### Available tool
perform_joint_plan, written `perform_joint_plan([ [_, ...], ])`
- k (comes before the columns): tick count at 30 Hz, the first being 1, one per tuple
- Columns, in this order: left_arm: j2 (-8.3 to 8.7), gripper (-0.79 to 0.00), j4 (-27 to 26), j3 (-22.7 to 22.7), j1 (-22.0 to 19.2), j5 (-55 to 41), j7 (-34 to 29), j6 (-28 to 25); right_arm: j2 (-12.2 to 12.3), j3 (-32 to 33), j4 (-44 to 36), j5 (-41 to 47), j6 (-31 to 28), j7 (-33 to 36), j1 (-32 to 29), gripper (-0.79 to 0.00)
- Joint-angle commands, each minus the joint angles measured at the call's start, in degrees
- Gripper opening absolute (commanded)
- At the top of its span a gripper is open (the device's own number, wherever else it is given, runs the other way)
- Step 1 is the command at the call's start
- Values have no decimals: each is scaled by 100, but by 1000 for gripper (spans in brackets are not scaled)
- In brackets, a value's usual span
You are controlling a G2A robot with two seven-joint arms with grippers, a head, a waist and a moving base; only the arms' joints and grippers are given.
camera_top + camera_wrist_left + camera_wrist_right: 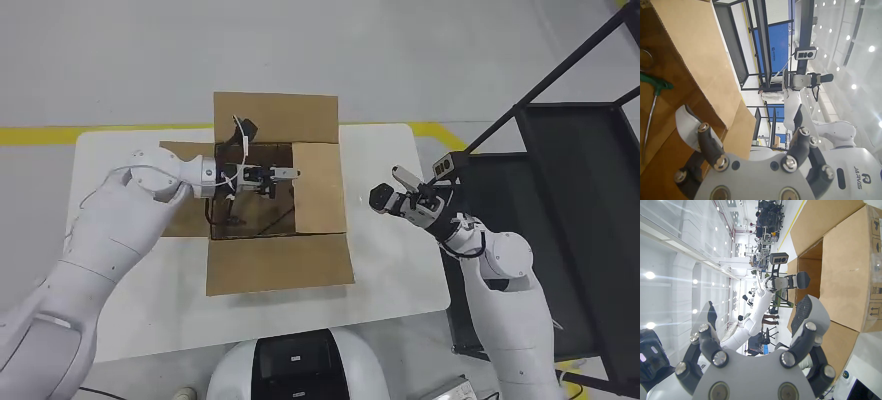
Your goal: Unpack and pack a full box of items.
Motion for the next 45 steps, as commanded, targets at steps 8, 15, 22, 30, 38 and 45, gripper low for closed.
perform_joint_plan([
  [8, -12, 0, 3, 17, -104, 719, 388, 377, 0, 0, 0, 0, 0, 0, 0, 0],
  [15, -475, 0, 704, 522, -402, 762, 687, 397, 0, 0, 0, 0, 0, 0, 0, 0],
  [22, -1044, 0, 1577, 890, -591, 507, 960, -316, 0, 0, 0, 0, 0, 0, 0, 0],
  [30, -1382, 0, 2086, 696, -795, -249, 688, -1038, 0, 0, 0, 0, 0, 0, 0, 0],
  [38, -1616, 0, 1686, 616, -1089, -555, 168, -1150, 0, 0, 0, 0, 0, 0, 0, 0],
  [45, -2119, 0, 1962, 929, -1226, -797, 170, -910, 35, 17, -258, 444, -34, 363, -188, 0],
])
